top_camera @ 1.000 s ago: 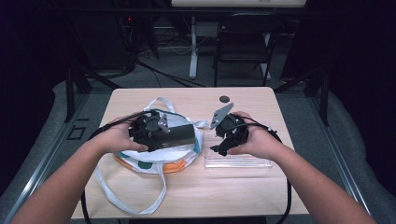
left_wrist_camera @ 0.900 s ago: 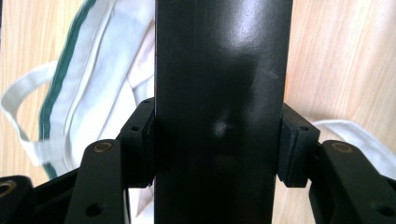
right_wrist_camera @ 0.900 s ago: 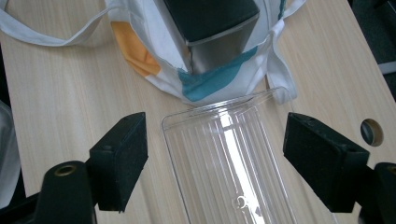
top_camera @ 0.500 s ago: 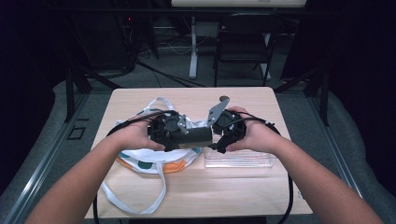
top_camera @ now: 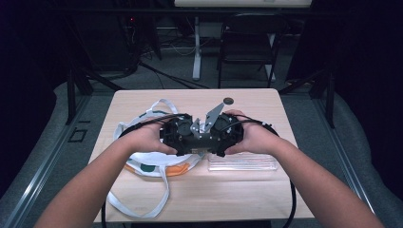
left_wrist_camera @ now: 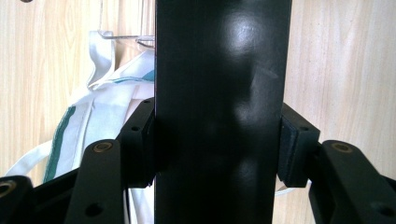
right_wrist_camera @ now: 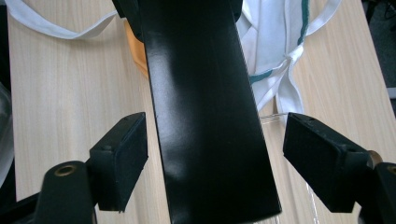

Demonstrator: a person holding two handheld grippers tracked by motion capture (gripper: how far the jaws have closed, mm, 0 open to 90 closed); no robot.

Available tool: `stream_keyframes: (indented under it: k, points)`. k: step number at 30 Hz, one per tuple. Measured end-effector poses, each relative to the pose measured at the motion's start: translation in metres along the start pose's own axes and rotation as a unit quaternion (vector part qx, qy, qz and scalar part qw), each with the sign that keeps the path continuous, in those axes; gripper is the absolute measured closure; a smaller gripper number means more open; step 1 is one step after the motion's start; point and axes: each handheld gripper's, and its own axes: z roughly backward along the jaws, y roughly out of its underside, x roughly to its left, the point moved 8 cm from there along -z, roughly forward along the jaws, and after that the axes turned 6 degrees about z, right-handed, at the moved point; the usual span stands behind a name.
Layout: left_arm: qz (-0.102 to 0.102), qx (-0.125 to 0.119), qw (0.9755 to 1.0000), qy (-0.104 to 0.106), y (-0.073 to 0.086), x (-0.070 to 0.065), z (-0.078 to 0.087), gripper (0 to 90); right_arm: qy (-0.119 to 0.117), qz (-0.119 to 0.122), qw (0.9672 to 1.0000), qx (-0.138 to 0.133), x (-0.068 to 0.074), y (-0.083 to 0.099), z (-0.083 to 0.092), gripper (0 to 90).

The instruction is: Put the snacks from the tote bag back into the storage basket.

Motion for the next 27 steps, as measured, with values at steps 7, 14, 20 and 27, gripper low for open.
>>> stream_keyframes:
  k: [7,14,20,27]
  points:
    - [0.0,-0.009,1.0,0.001,-0.001,-0.001,0.0,42.7,-0.013,0.004,0.9999,0.005,0.001,0.002,-0.003,22.9]
    - [0.0,-0.011,0.9999,0.004,-0.002,-0.002,0.001,42.7,-0.023,0.008,0.9997,0.0,0.004,-0.001,-0.007,26.1]
    - [-0.008,-0.008,0.9999,0.007,-0.002,-0.002,0.002,42.6,-0.039,0.007,0.9992,-0.002,0.005,0.002,-0.012,32.6]
    - [-0.008,-0.011,0.9999,0.008,-0.003,-0.003,0.0,42.6,-0.046,0.002,0.9989,-0.006,0.004,0.005,-0.014,37.8]
